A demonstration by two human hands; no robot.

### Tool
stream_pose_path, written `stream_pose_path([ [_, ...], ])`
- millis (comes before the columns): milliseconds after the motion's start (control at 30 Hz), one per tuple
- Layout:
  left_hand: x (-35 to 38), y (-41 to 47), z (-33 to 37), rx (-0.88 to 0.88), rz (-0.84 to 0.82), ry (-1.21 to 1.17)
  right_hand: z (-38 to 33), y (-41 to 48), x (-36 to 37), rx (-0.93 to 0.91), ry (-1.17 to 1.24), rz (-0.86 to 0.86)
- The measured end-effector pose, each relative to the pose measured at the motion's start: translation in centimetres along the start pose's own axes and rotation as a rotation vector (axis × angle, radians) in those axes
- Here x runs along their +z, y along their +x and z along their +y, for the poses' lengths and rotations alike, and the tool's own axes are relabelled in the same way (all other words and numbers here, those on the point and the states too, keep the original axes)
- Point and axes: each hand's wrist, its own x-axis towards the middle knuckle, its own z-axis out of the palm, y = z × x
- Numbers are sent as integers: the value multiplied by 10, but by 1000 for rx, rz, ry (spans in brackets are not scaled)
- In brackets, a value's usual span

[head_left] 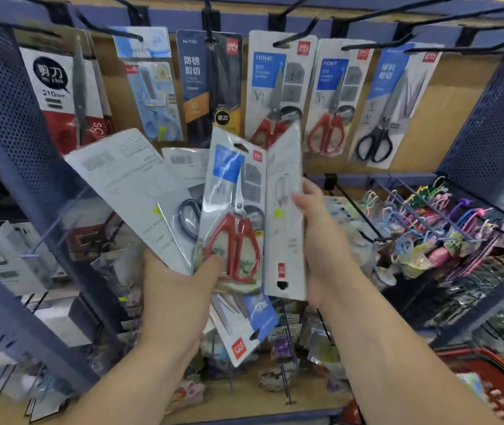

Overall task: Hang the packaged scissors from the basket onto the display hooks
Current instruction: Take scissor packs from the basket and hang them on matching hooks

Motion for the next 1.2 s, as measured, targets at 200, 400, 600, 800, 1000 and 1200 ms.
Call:
stream_pose_path([
  [200, 4, -2, 5, -22, -59, -73, 27, 0, 1, -25, -98, -81],
  [400, -1, -3, 8, -76, -79, -133, 24, 7, -20, -59, -69, 59],
  [600, -9, 3, 12, -103, -24, -145, 11, 11, -44, -96, -355, 10],
  [800, -5, 7, 15, -70, -41, -133, -5, 6, -52, 5, -507, -6],
  [1000, -2, 10, 18, -68, -27, -135, -34, -5, -77, 120, -671, -195],
  [1200, 0, 14, 20, -33, -17, -114, -64, -16, -88, 60, -1045, -86],
])
